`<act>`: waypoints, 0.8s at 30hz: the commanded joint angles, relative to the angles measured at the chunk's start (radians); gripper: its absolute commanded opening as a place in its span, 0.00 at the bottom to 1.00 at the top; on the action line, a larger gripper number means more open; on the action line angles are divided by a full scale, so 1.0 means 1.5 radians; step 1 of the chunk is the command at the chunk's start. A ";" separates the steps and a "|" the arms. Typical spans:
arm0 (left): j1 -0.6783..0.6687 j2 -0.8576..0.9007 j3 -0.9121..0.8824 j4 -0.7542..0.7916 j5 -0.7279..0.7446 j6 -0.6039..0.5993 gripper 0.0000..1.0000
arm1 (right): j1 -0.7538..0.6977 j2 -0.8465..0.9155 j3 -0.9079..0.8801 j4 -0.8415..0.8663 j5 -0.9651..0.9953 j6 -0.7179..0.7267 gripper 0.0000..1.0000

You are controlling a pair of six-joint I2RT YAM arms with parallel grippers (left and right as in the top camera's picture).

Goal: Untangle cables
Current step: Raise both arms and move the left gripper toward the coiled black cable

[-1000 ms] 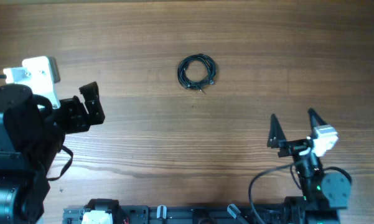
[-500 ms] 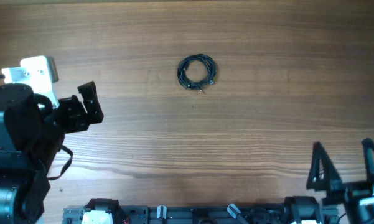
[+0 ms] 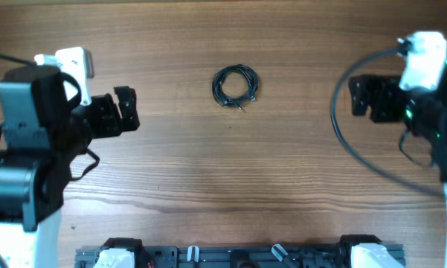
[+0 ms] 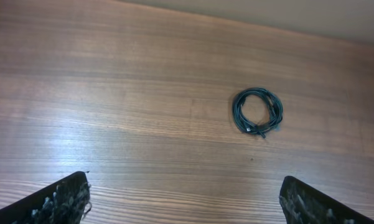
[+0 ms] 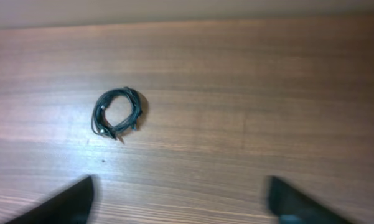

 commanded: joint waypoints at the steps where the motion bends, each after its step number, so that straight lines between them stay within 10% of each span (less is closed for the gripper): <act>1: 0.004 0.035 0.004 0.014 0.016 0.001 0.72 | -0.002 0.038 0.009 0.019 -0.008 -0.015 0.48; 2: 0.004 0.048 0.004 0.028 0.019 0.001 0.42 | -0.002 0.046 0.009 0.028 -0.008 -0.016 0.70; 3: 0.004 0.060 0.004 0.044 0.024 0.001 0.42 | -0.002 0.051 0.009 0.038 -0.008 -0.025 1.00; 4: 0.004 0.070 0.004 0.061 0.031 0.001 0.84 | -0.002 0.051 0.009 0.047 -0.007 -0.039 1.00; 5: 0.004 0.085 0.004 0.089 0.034 0.002 1.00 | -0.002 0.050 0.009 0.065 -0.007 -0.051 1.00; 13: 0.005 0.130 0.004 0.264 0.128 0.179 1.00 | -0.002 0.049 0.009 0.128 -0.018 -0.032 1.00; 17: 0.005 0.145 0.004 0.472 0.084 0.171 1.00 | -0.002 0.049 0.009 0.160 0.090 0.019 1.00; 24: -0.004 0.153 -0.002 0.465 0.060 0.141 1.00 | -0.002 0.069 0.009 0.333 0.220 -0.063 1.00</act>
